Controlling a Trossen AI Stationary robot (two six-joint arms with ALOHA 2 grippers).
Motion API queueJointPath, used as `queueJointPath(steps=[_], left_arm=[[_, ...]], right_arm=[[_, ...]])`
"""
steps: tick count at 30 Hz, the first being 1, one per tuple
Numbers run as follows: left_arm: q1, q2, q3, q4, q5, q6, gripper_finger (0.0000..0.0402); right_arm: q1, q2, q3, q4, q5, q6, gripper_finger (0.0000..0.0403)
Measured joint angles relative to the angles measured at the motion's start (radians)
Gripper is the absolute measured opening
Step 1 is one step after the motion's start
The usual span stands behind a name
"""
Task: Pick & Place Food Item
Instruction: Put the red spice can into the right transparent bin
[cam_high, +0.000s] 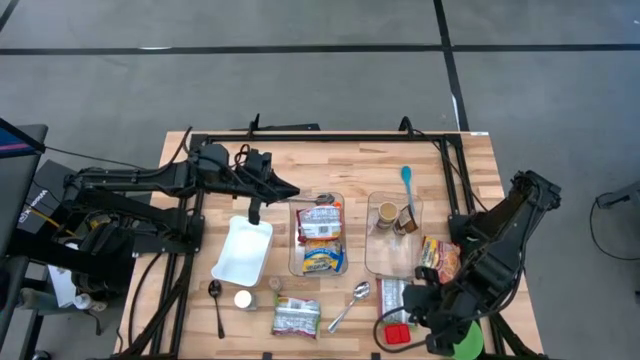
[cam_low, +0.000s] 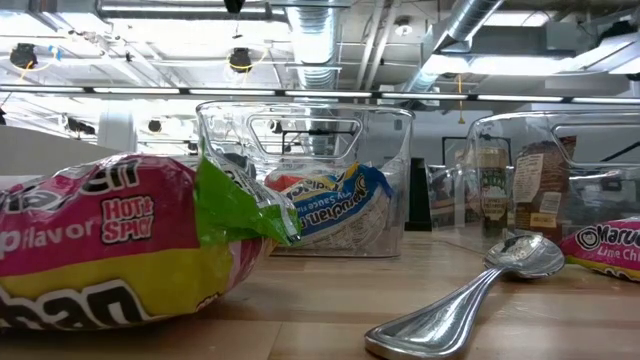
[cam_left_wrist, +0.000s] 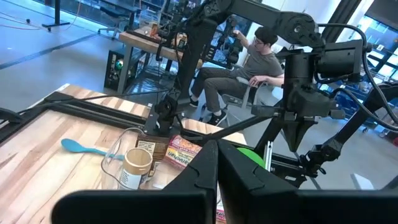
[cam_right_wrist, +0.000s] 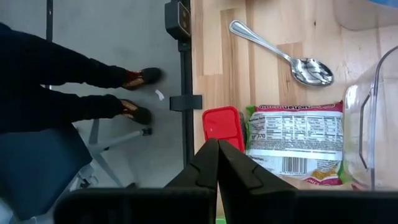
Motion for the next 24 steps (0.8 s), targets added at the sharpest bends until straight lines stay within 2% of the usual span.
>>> queueJointPath(steps=[9,17,24], left_arm=[[0.002,0.0,0.0,0.016,-0.003,0.05,0.0],[0.002,0.0,0.0,0.023,-0.003,0.051,0.0],[0.002,0.0,0.0,0.023,-0.003,0.053,0.0]], right_arm=[[-0.001,0.018,0.001,0.001,-0.01,-0.054,0.0],[0.02,0.164,0.0,-0.005,-0.004,-0.122,0.0],[0.019,0.234,0.0,-0.008,-0.006,-0.124,0.0]])
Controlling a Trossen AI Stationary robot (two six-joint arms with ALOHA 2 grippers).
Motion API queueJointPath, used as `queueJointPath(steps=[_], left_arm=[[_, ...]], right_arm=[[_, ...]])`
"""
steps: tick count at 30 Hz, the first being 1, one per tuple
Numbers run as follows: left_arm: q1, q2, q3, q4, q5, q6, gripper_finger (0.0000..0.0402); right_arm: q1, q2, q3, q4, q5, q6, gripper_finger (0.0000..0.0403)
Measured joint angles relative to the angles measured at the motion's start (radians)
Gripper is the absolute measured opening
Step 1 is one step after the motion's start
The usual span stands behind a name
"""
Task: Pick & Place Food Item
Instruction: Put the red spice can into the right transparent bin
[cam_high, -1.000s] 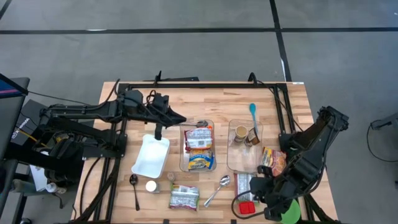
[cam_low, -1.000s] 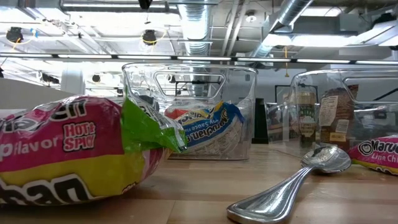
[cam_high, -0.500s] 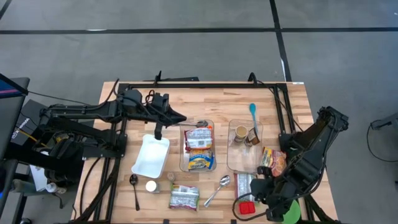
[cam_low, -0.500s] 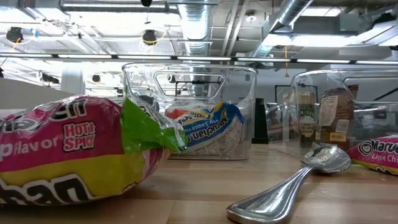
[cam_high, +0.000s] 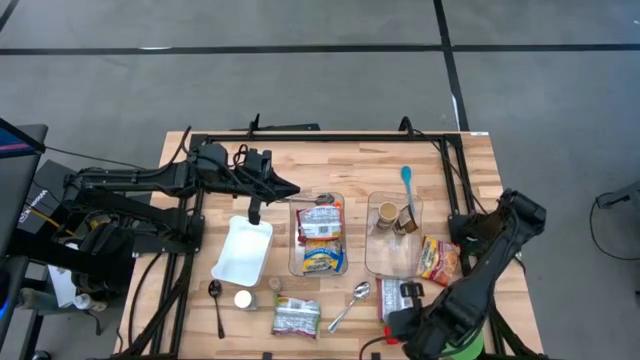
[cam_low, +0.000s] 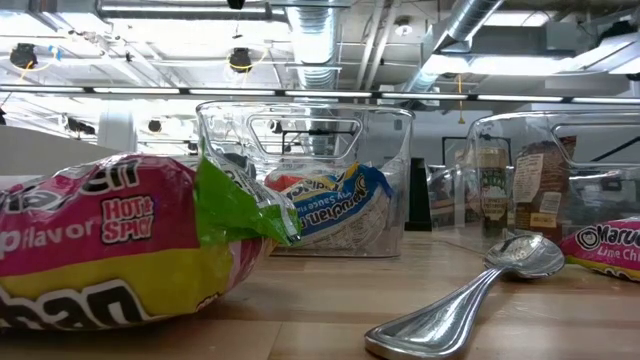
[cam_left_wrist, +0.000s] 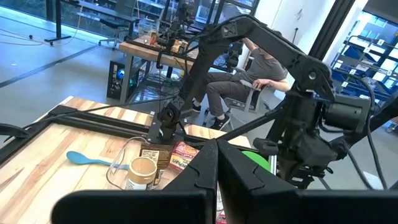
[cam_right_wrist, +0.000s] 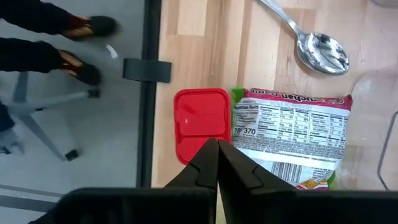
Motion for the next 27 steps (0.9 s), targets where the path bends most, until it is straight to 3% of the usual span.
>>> queueJointPath(steps=[27], left_arm=[[0.0,0.0,0.0,0.0,0.0,0.0,0.0]], right_arm=[[-0.021,0.012,-0.006,0.0,-0.103,0.015,0.0]])
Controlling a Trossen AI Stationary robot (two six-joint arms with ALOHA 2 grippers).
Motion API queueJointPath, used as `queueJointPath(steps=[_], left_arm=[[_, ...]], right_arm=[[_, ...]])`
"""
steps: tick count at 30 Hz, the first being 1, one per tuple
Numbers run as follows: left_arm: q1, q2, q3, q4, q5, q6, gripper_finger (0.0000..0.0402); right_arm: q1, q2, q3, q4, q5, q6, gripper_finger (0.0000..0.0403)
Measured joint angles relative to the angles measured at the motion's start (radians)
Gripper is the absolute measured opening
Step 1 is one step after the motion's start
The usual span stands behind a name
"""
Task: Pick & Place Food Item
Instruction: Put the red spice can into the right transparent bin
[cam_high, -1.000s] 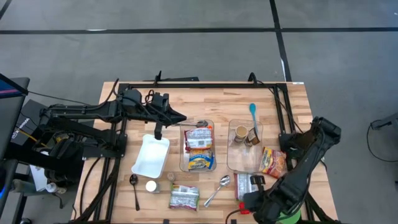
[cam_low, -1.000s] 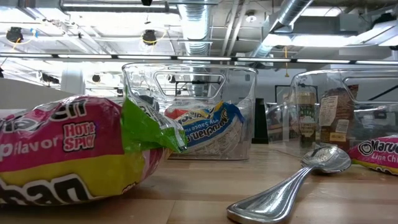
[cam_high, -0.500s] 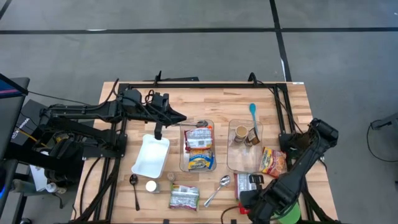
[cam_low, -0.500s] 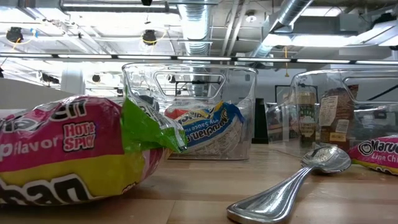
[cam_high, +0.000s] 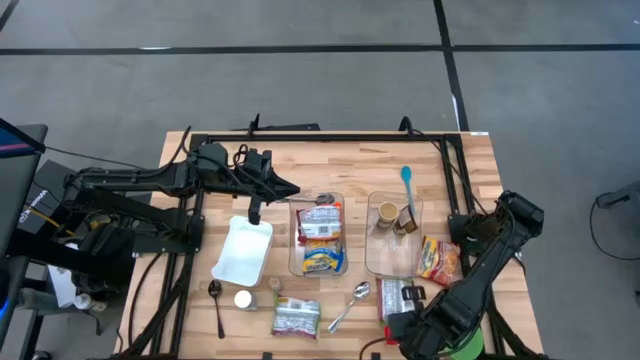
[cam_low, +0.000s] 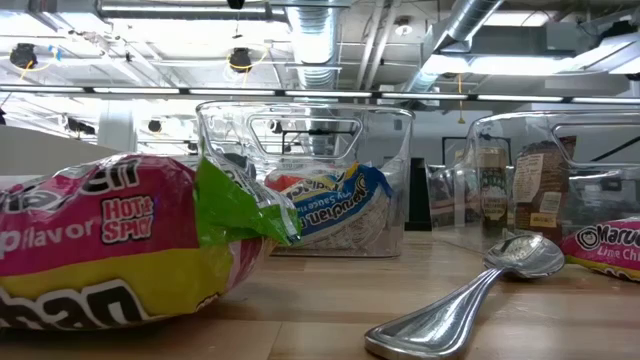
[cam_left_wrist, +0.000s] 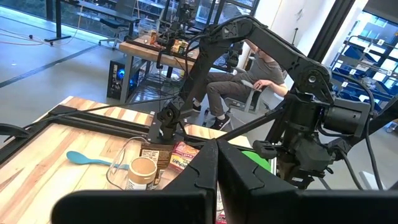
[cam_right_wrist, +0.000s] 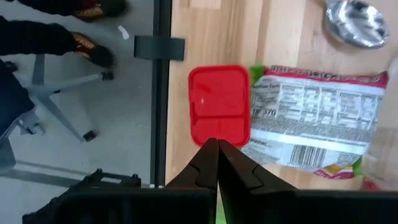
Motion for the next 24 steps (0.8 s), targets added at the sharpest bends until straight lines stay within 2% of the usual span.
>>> queueJointPath(steps=[12,20,24], left_arm=[[0.0,0.0,0.0,0.0,0.0,0.0,0.0],[0.0,0.0,0.0,0.0,0.0,0.0,0.0],[0.0,0.0,0.0,0.0,0.0,0.0,0.0]], right_arm=[[-0.015,0.0,-0.048,0.064,-0.003,0.001,0.0],[-0.02,0.0,-0.048,0.064,-0.053,-0.017,0.0001],[-0.021,0.0,-0.048,0.064,-0.052,-0.016,0.0025]])
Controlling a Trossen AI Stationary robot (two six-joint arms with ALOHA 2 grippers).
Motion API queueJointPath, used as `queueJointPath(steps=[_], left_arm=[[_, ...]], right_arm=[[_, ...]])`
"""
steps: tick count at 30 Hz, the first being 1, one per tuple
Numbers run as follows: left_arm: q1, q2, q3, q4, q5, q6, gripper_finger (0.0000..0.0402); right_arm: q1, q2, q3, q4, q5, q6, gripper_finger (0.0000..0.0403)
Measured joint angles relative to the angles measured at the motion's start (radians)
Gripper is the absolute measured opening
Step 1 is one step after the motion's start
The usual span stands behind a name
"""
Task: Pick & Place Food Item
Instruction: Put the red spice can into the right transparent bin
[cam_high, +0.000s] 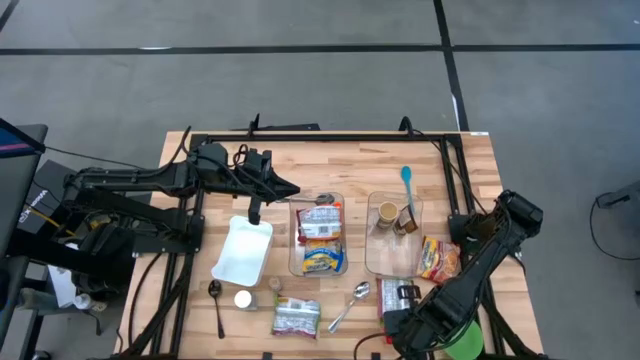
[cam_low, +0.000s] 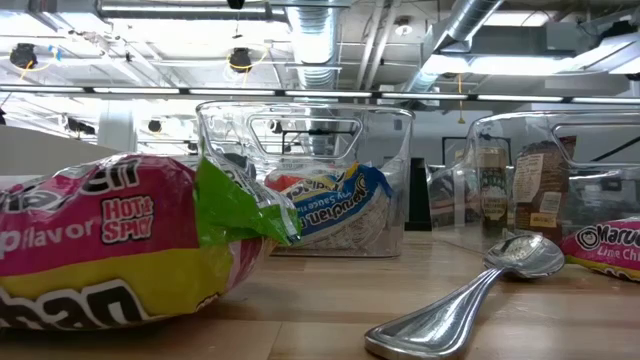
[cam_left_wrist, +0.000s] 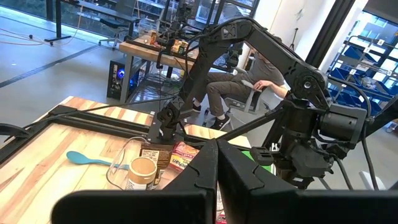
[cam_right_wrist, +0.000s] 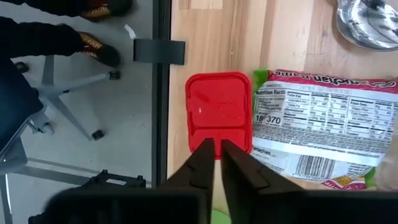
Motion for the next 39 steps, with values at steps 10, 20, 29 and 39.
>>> queueJointPath(steps=[10,20,29,39], left_arm=[[0.0,0.0,0.0,0.0,0.0,0.0,0.0],[0.0,0.0,0.0,0.0,0.0,0.0,0.0],[0.0,0.0,0.0,-0.002,0.0,0.0,0.0],[0.0,0.0,0.0,-0.001,0.0,0.0,0.0]], right_arm=[[-0.006,0.0,0.0,0.0,0.026,0.0,0.0175],[-0.012,0.0,0.0,0.021,0.03,-0.008,0.0263],[-0.011,0.09,0.001,0.022,0.026,-0.016,0.0264],[-0.016,0.141,0.0,0.021,-0.004,-0.015,0.0264]])
